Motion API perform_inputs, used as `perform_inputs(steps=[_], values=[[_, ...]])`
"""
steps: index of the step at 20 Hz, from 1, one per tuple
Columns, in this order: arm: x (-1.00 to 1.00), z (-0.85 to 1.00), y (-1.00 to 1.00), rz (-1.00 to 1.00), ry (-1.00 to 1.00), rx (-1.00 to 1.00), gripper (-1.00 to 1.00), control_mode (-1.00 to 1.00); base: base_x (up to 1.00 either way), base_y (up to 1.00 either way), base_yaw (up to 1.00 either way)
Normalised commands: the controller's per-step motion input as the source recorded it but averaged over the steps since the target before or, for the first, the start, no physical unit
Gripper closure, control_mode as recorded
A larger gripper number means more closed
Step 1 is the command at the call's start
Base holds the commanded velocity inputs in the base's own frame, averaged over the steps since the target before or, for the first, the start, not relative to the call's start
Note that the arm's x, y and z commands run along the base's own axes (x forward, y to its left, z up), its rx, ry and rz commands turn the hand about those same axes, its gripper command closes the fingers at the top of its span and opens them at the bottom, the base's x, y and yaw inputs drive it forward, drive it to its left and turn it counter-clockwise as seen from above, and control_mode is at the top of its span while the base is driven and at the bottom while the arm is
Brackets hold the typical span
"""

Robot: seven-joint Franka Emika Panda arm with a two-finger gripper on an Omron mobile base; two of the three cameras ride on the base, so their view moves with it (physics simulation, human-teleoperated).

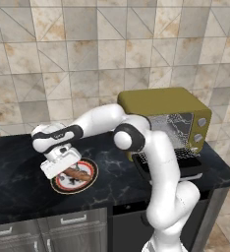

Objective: Pull the toaster oven rack outwards. Pick up the baguette from the plate and place it on the toaster oven rack. Close the toaster oven door fully and set the temperature to the lowest setting.

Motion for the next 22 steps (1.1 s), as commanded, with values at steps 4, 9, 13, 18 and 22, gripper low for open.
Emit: perform_inputs(steps=[4, 9, 13, 18, 22], values=[[0.00, -0.07, -0.21, 0.00, 0.00, 0.00, -1.00, -1.00, 0.00, 0.00, 0.00], [0.00, 0.00, -0.27, 0.00, 0.00, 0.00, -1.00, -1.00, 0.00, 0.00, 0.00], [0.00, -0.03, -0.33, 0.00, 0.00, 0.00, -1.00, -1.00, 0.00, 0.00, 0.00], [0.00, -0.35, -0.21, 0.00, 0.00, 0.00, -1.00, -1.00, 0.00, 0.00, 0.00], [0.00, -0.52, -0.09, 0.00, 0.05, 0.00, 1.00, -1.00, 0.00, 0.00, 0.00]])
